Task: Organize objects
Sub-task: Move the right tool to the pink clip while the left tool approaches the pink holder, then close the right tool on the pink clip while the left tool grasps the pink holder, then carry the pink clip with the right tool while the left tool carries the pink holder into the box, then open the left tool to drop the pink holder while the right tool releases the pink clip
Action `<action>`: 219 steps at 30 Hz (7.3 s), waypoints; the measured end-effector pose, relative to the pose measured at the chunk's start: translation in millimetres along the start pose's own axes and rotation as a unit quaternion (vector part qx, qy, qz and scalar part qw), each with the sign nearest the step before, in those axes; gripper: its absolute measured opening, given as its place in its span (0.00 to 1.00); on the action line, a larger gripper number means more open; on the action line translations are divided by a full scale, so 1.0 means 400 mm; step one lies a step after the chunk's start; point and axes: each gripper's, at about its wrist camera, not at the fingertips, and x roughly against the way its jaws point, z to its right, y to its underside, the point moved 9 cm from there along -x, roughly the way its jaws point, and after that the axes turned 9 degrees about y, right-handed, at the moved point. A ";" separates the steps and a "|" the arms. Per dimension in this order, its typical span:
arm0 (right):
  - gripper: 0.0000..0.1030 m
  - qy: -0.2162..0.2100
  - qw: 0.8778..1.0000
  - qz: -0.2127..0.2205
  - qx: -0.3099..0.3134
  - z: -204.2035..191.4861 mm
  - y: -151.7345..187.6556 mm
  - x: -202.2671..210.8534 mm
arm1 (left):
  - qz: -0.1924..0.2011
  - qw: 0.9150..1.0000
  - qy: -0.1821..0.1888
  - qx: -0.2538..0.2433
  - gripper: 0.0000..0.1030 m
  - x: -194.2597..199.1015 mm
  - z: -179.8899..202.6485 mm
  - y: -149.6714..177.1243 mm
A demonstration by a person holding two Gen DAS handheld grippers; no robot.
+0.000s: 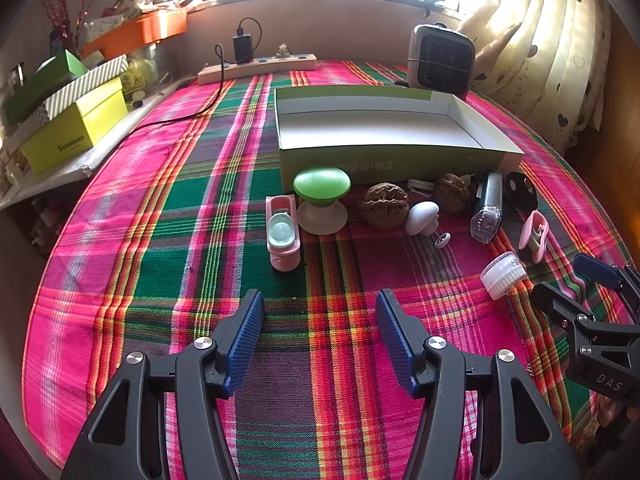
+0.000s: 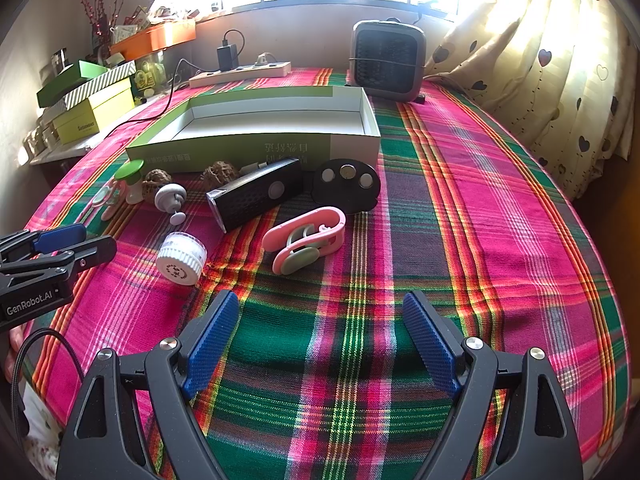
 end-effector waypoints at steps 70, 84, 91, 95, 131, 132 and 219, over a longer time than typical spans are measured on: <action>0.24 0.031 0.999 -0.023 -0.031 0.084 -0.081 -0.067 | 0.004 0.997 -0.039 0.066 0.27 -0.051 -0.161 -0.099; 0.24 0.023 0.999 -0.024 -0.031 0.077 -0.079 -0.064 | 0.004 0.997 -0.032 0.068 0.15 -0.050 -0.167 -0.100; 0.24 0.018 0.999 -0.018 -0.030 0.073 -0.087 -0.054 | 0.008 0.997 -0.025 0.067 0.15 -0.034 -0.161 -0.103; 0.24 0.013 0.999 -0.010 -0.030 0.071 -0.100 -0.039 | 0.020 0.998 -0.019 0.061 0.15 -0.010 -0.151 -0.117; 0.24 -0.072 0.997 -0.008 0.016 -0.036 -0.337 -0.144 | 0.014 0.998 0.063 0.000 0.15 -0.125 -0.020 -0.329; 0.24 -0.070 0.997 -0.011 0.018 -0.037 -0.342 -0.154 | 0.013 0.998 0.063 -0.003 0.15 -0.132 -0.018 -0.333; 0.31 -0.037 0.999 0.003 0.028 -0.022 -0.380 -0.165 | 0.009 0.999 0.041 -0.021 0.29 -0.117 -0.013 -0.351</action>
